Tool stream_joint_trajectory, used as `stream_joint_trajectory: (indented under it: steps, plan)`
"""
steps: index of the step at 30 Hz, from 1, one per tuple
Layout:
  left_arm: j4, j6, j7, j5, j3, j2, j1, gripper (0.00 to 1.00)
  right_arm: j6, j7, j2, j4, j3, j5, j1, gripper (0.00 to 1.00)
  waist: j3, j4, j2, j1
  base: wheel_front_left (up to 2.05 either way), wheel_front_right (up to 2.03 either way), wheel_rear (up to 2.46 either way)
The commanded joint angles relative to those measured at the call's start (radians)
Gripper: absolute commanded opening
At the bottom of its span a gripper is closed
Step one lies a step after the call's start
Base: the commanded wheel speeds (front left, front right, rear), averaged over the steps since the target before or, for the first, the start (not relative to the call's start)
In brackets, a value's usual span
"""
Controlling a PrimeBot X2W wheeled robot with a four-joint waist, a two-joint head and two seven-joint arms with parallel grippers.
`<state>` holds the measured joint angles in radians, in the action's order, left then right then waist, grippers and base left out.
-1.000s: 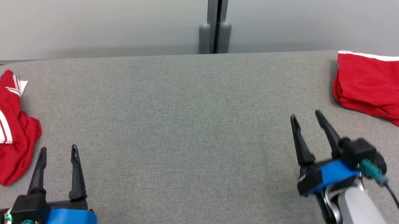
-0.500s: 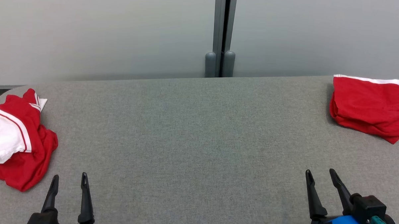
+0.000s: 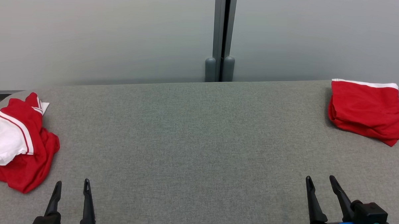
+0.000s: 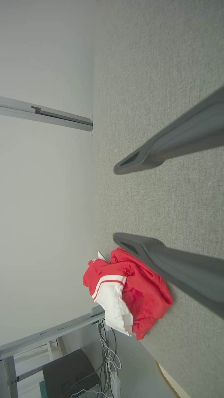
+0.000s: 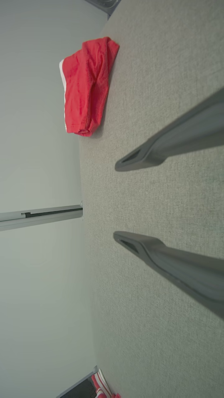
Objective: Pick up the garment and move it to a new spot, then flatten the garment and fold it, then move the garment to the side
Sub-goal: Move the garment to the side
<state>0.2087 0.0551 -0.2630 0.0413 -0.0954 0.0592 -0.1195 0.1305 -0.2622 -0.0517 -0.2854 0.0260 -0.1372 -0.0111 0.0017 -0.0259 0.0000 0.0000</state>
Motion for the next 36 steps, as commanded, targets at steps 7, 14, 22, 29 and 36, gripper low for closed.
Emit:
stream_joint_trajectory:
  steps: [7, 14, 22, 29, 36]
  plan:
    - [0.001, 0.009, -0.002, -0.007, -0.011, 0.007, 0.017, 1.0, 0.001, -0.004, 0.001, 0.002, -0.01, -0.008, -0.015, 1.0, -0.006, 0.011, 0.0, 0.0, 0.0, 0.0, 0.0]
    - [-0.011, 0.0, -0.002, -0.01, -0.021, 0.011, 0.022, 1.0, 0.001, -0.004, 0.001, 0.016, -0.037, -0.025, -0.01, 1.0, -0.008, 0.06, 0.0, 0.0, 0.0, 0.0, 0.0]
    - [-0.022, 0.001, -0.002, -0.012, -0.037, 0.025, 0.035, 1.0, 0.001, -0.004, 0.001, 0.027, -0.048, -0.035, 0.0, 1.0, 0.001, 0.173, 0.0, 0.0, 0.0, 0.0, 0.0]
    - [-0.033, -0.012, -0.002, -0.005, -0.057, 0.028, 0.04, 1.0, 0.001, -0.004, 0.001, 0.022, -0.054, -0.039, 0.003, 1.0, 0.011, 0.291, 0.0, 0.0, 0.0, 0.0, 0.0]
    - [-0.041, -0.014, -0.002, -0.007, -0.065, 0.03, 0.041, 1.0, 0.001, -0.004, 0.0, 0.025, -0.033, -0.044, 0.006, 1.0, 0.018, 0.417, 0.0, 0.0, 0.0, 0.0, 0.0]
